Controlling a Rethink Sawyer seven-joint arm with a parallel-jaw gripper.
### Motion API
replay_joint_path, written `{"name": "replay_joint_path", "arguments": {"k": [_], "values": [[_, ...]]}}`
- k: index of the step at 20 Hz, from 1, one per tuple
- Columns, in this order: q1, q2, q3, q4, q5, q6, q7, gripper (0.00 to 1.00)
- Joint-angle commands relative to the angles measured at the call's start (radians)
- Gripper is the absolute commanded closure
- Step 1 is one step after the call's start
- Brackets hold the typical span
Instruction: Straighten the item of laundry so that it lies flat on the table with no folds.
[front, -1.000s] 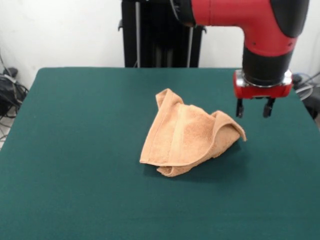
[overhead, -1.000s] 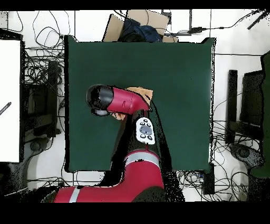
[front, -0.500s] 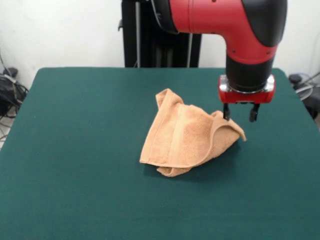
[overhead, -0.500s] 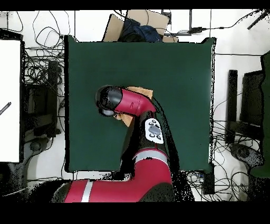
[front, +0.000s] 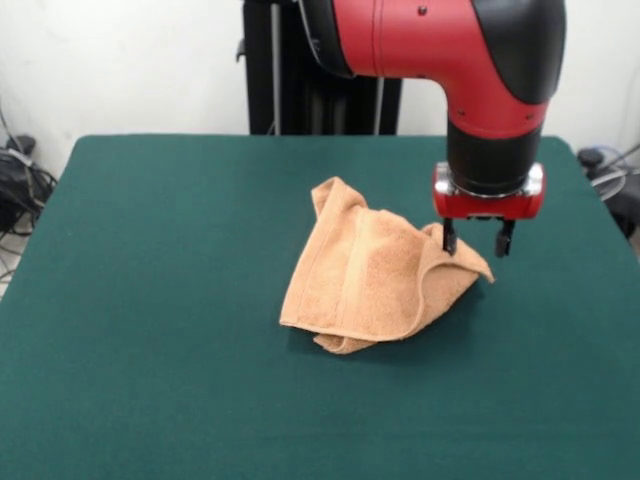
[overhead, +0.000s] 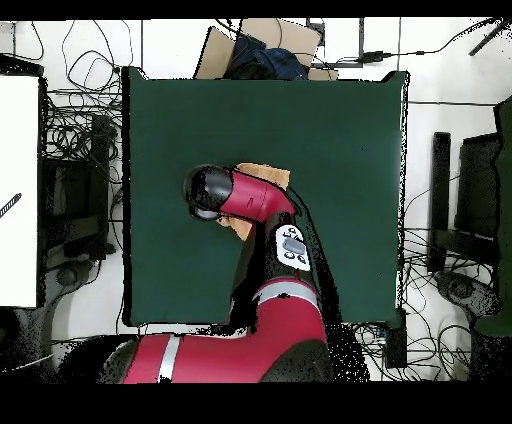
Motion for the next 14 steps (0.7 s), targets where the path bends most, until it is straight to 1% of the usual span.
{"name": "replay_joint_path", "arguments": {"k": [1,5,11,14], "values": [[-0.006,0.0,0.097,0.097,0.048,-0.081,0.206,0.0],[-0.009,0.019,0.1,0.094,0.045,-0.097,0.197,0.0],[-0.006,0.022,0.091,0.088,0.037,-0.092,0.184,0.0],[0.026,0.028,0.049,0.064,0.009,-0.023,0.179,0.0]]}}
